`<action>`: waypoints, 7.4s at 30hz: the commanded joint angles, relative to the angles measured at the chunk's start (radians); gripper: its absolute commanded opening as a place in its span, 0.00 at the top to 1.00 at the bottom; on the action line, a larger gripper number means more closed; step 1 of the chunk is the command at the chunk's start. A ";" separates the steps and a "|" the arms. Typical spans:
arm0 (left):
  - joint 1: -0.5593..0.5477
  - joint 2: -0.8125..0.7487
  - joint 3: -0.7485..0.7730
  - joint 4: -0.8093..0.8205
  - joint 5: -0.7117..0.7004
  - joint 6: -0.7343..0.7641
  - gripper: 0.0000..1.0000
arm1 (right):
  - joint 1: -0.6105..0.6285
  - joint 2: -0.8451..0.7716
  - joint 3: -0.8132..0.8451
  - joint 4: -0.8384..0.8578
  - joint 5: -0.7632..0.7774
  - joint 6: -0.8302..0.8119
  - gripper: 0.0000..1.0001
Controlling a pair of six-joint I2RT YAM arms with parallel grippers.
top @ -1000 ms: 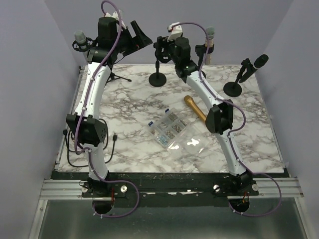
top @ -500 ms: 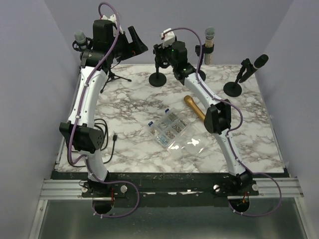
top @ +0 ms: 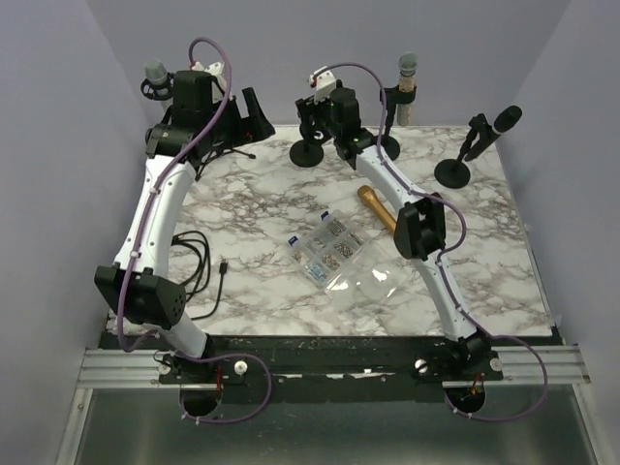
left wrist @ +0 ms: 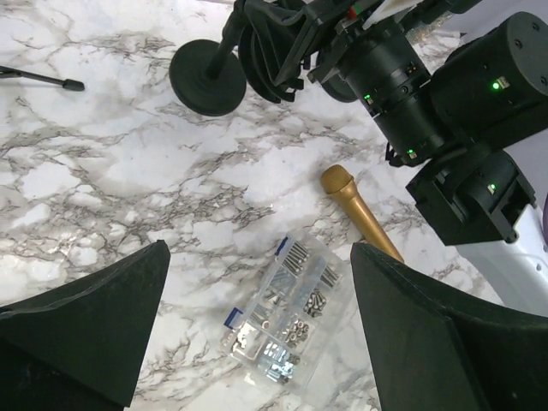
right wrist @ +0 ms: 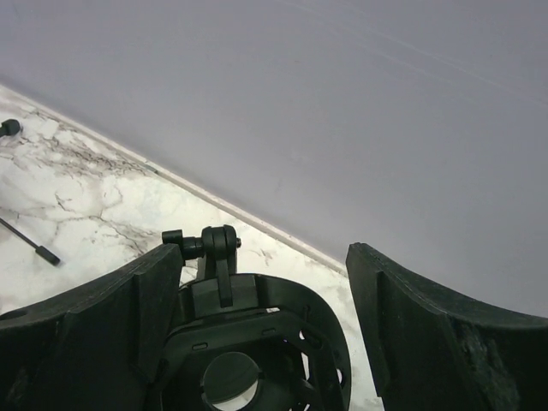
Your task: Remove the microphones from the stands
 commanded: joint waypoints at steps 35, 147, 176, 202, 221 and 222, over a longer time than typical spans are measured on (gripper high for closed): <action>0.421 0.308 0.450 0.323 -0.204 0.206 0.01 | -0.006 -0.746 -0.666 0.148 -0.255 0.423 0.00; 0.143 -0.013 -0.812 0.243 0.173 -0.253 0.36 | 0.073 -0.911 -1.176 0.261 -0.366 0.898 0.09; 0.554 0.039 -0.600 1.325 0.266 -1.191 0.01 | 0.185 -0.567 -0.866 0.428 -0.312 0.979 0.09; 0.553 0.362 -0.210 1.032 0.043 -1.097 0.01 | 0.226 -0.353 -0.652 0.376 -0.265 0.951 0.09; 0.551 0.386 -0.246 1.182 0.049 -1.136 0.01 | 0.224 -0.357 -0.673 0.375 -0.242 0.926 0.09; 0.550 0.403 -0.219 1.167 0.056 -1.138 0.01 | 0.224 -0.355 -0.667 0.373 -0.242 0.925 0.09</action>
